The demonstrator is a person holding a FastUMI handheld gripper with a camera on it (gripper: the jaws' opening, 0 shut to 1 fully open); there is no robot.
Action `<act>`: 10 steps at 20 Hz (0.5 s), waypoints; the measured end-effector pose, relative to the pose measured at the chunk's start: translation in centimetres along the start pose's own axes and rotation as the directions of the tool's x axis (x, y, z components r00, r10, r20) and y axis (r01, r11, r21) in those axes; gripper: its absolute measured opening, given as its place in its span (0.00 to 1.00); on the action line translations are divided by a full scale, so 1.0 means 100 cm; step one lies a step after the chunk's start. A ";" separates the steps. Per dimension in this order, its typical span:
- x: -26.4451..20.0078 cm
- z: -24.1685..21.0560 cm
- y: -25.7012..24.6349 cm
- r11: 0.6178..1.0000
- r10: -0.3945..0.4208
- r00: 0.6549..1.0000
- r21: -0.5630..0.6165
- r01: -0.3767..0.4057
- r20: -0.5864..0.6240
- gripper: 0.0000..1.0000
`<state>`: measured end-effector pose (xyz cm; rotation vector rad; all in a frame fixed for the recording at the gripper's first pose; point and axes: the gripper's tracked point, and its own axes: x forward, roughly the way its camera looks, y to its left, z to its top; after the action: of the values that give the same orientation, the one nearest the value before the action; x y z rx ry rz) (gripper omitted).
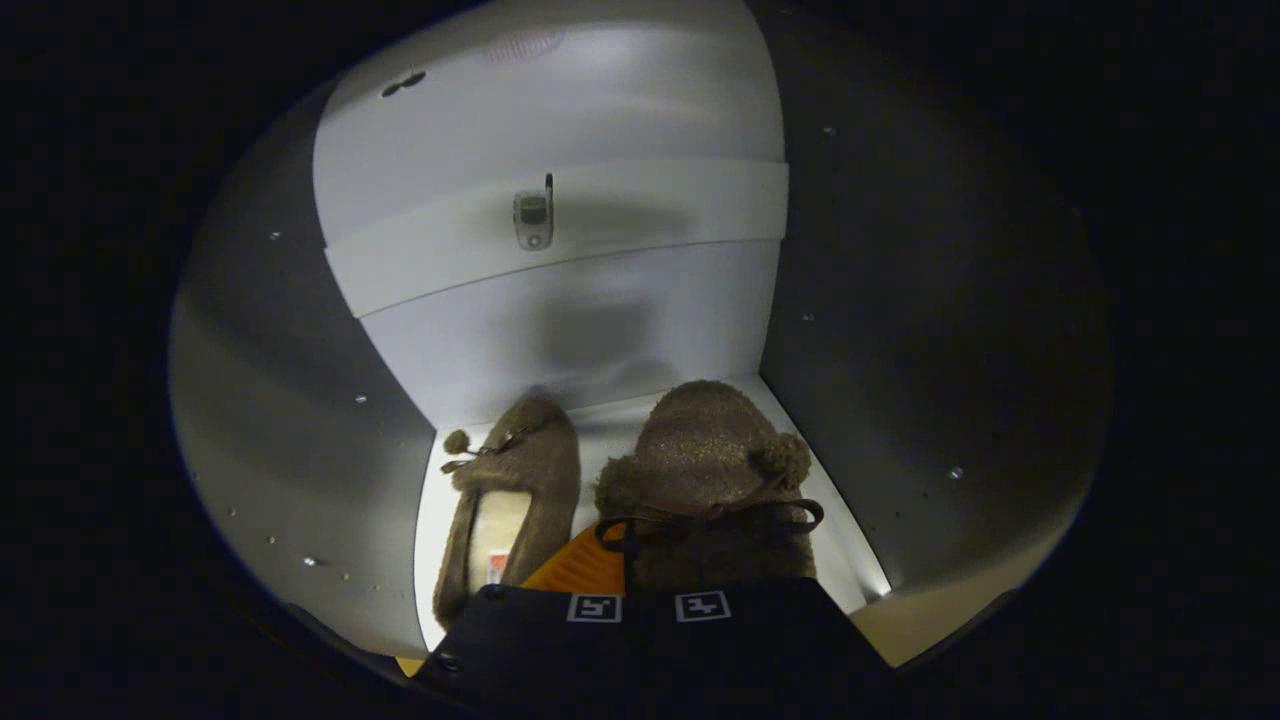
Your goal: Open the shoe cabinet door, grab the shoes and put them into the shoe cabinet, then close the shoe cabinet door.
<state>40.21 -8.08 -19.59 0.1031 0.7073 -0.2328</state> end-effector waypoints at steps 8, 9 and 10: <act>0.060 -0.004 0.002 1.000 0.000 0.999 -0.022 -0.001 -0.034 0.05; 0.065 -0.008 0.001 1.000 -0.005 0.999 -0.025 0.003 -0.053 0.04; 0.062 -0.006 0.002 1.000 0.001 0.998 -0.010 -0.002 -0.057 0.05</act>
<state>44.48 -8.90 -24.11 0.1006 0.7649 -0.2252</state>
